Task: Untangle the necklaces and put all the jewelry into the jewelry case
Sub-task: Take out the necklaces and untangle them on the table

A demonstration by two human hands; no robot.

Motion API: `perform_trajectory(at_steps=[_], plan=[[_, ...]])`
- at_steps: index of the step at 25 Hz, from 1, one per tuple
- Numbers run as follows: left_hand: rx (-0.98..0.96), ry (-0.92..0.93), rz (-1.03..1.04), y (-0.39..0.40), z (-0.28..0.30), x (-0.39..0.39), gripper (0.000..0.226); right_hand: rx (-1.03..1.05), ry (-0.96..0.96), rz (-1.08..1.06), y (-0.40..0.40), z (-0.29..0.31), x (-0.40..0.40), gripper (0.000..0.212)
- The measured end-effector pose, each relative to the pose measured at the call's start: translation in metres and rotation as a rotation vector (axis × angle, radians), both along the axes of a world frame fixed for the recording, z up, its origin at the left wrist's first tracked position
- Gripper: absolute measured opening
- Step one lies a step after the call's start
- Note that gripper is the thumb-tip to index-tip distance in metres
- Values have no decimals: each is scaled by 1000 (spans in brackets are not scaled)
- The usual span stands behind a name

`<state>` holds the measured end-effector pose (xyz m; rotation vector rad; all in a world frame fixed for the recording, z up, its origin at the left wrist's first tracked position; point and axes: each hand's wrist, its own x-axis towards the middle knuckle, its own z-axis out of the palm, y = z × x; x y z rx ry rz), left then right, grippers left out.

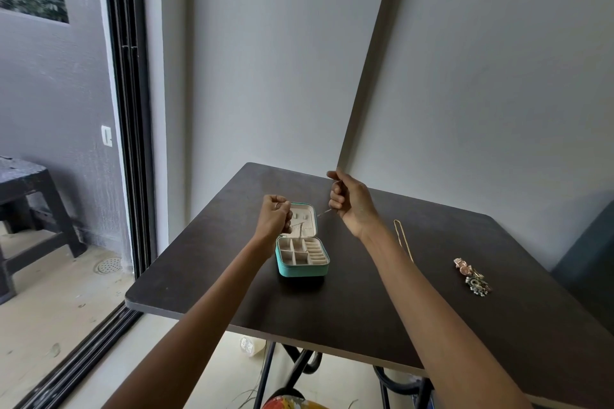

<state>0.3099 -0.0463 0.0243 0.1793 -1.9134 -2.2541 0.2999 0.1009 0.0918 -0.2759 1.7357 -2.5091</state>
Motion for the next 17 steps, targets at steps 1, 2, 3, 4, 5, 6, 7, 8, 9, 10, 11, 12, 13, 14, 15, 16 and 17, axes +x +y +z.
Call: perform_trajectory(at_steps=[1, 2, 3, 4, 5, 6, 7, 8, 9, 10, 11, 12, 13, 14, 15, 16, 17], plan=[[13, 0, -11, -1, 1, 1, 7, -17, 5, 3, -1, 2, 0, 21], [30, 6, -35, -2, 1, 2, 11, -26, 11, 6, -2, 5, -1, 21], [24, 19, -64, -3, 1, 2, 16, -29, 18, 10, -2, 8, -1, 21], [-6, 41, -91, -3, 0, 2, 21, -27, 23, 15, -2, 10, -1, 21], [-72, 67, -108, -3, -1, 1, 26, -22, 27, 17, -3, 12, -2, 21], [-149, 95, -115, -2, -2, 2, 30, -17, 30, 18, -3, 14, -2, 21], [-232, 118, -108, -1, -2, 2, 31, -13, 33, 18, -4, 16, -2, 21], [-308, 138, -98, 0, -2, 2, 31, -7, 37, 16, -5, 18, -2, 21], [-385, 153, -86, 2, -3, 0, 31, 0, 42, 15, -5, 19, -2, 21], [-461, 160, -76, 3, -4, -1, 30, 7, 49, 15, -6, 20, -2, 20], [-533, 161, -71, 3, -4, -1, 31, 13, 55, 15, -6, 20, -2, 20], [-595, 162, -69, 4, -5, -2, 32, 15, 60, 17, -6, 20, -2, 20], [-657, 163, -66, 5, -5, -2, 33, 14, 63, 20, -6, 21, -2, 20], [-731, 168, -70, 5, -5, -2, 33, 11, 64, 22, -7, 21, -2, 20], [-808, 170, -81, 5, -5, -1, 31, 8, 65, 24, -7, 21, -2, 20], [-886, 171, -91, 5, -5, 1, 27, 7, 67, 23, -8, 22, -3, 20], [-959, 175, -96, 6, -5, 2, 23, 7, 68, 22, -8, 22, -4, 21]])
